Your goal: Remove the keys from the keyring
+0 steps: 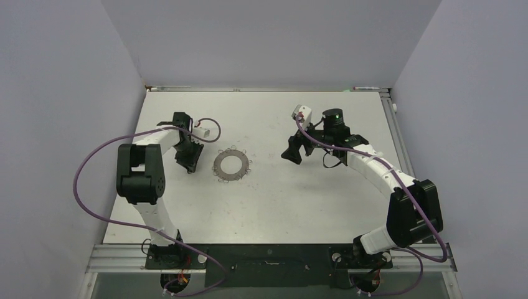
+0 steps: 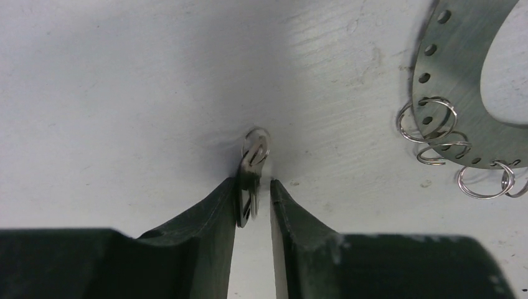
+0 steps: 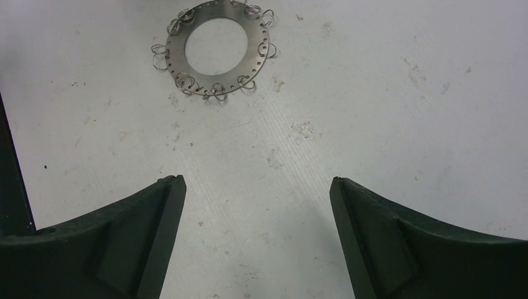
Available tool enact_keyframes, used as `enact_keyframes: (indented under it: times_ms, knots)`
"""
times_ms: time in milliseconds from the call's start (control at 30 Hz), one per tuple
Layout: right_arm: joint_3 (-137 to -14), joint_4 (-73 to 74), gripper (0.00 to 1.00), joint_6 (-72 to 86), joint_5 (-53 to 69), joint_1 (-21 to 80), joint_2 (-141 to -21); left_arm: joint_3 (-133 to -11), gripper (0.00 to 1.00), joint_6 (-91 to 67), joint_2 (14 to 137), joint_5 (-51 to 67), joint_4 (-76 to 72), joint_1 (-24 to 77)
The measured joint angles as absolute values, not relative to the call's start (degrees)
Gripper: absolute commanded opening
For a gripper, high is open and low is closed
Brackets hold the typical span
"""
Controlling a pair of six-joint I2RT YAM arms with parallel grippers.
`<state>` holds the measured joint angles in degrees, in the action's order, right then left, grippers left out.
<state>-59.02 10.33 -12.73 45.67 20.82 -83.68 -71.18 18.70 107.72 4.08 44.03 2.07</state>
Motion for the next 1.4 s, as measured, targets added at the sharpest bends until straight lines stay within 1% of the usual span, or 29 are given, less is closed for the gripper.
enact_keyframes:
  times_ms: [133, 267, 400, 433, 467, 500, 533, 800, 900, 1000, 1200, 1300, 1400]
  knots:
    - [-59.0, 11.0, 0.9, -13.0, 44.7, 20.5, -83.7, -71.2, 0.33, 18.3, 107.7, 4.7, 44.8, 1.3]
    - [-59.0, 11.9, 0.9, -13.8, 43.7, 20.5, -83.6, -71.2, 0.46, 18.4, 106.9, 5.1, 46.6, 0.9]
    - [-59.0, 13.1, 0.9, -14.5, 42.4, 20.4, -82.5, -72.1, 0.66, 19.2, 103.8, 5.3, 49.5, 0.8]
    - [-59.0, 13.4, 0.9, -14.6, 42.2, 20.3, -82.1, -72.9, 0.76, 19.5, 102.9, 5.4, 50.3, 0.8]
    - [-59.1, 13.7, 0.9, -14.6, 42.0, 20.1, -81.9, -73.9, 0.88, 19.9, 102.1, 5.6, 50.9, 0.8]
    - [-59.2, 13.9, 0.9, -14.6, 41.8, 19.8, -81.7, -75.0, 0.94, 20.4, 101.3, 5.8, 51.5, 0.7]
    - [-59.7, 14.3, 0.9, -14.7, 41.6, 19.5, -81.7, -76.6, 0.97, 20.7, 100.3, 6.2, 52.4, 0.7]
    - [-64.5, 14.9, 0.9, -13.6, 39.2, 15.3, -81.1, -90.3, 0.96, 21.7, 94.9, 9.4, 55.9, 0.6]
    - [-65.3, 14.2, 0.9, -11.2, 37.9, 13.0, -79.3, -91.5, 0.96, 20.9, 90.6, 10.3, 55.2, 0.6]
    - [-64.7, 12.5, 0.9, -7.8, 34.7, 10.8, -75.9, -87.4, 0.96, 18.4, 82.9, 10.7, 51.3, 0.6]
    - [-58.7, 9.4, 0.9, -2.8, 25.3, 9.7, -66.4, -73.2, 0.96, 13.3, 66.3, 7.6, 42.8, 0.6]
    - [-54.4, 9.0, 0.9, -1.8, 22.7, 9.7, -62.1, -67.2, 0.96, 11.3, 61.4, 5.0, 39.6, 0.6]
    - [-51.1, 9.1, 0.9, -1.3, 21.3, 9.7, -59.3, -63.9, 0.96, 9.8, 59.9, 2.7, 38.2, 0.8]
